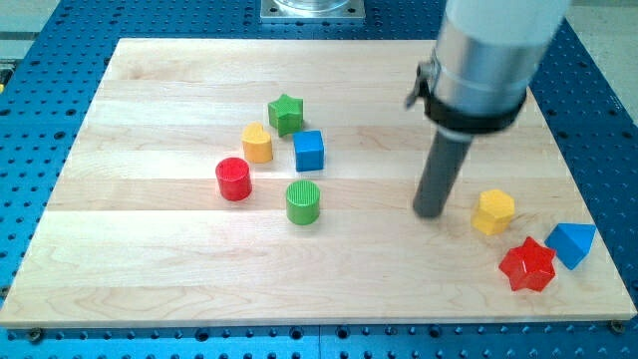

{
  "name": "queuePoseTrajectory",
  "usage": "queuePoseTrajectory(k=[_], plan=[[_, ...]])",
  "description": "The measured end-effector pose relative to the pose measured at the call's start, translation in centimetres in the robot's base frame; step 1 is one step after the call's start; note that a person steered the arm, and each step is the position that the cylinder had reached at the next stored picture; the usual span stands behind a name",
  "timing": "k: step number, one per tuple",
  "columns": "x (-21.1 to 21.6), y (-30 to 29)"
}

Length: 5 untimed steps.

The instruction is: Push the yellow hexagon into the red star

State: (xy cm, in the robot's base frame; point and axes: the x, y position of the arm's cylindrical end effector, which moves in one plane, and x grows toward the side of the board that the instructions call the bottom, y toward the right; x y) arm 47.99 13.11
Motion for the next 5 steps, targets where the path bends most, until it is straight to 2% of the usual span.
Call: queuePoseTrajectory(k=[1, 2, 3, 4, 5], plan=[[-0.9, 6.0], [-0.2, 9.2], [-0.3, 9.1], [-2.7, 6.3], [0.4, 5.7]])
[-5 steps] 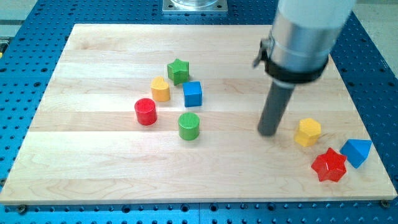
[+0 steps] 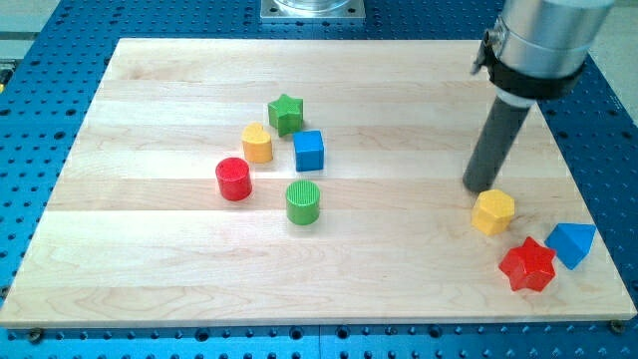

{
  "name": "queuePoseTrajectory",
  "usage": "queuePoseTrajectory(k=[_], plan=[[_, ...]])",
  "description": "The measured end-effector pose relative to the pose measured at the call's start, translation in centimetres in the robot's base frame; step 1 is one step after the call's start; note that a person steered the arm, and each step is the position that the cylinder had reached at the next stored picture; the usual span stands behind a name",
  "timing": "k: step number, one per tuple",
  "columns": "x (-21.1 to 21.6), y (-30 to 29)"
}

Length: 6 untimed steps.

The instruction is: Push the yellow hexagon into the red star

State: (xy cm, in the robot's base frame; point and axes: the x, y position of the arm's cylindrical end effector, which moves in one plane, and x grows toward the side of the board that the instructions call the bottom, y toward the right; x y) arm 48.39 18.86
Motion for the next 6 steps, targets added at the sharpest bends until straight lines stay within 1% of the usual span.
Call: queuePoseTrajectory(k=[1, 2, 3, 4, 5, 6], plan=[[3.5, 0.8], [3.0, 0.8], [0.1, 0.8], [-5.3, -4.0], [-12.1, -11.0], [-16.1, -19.0]])
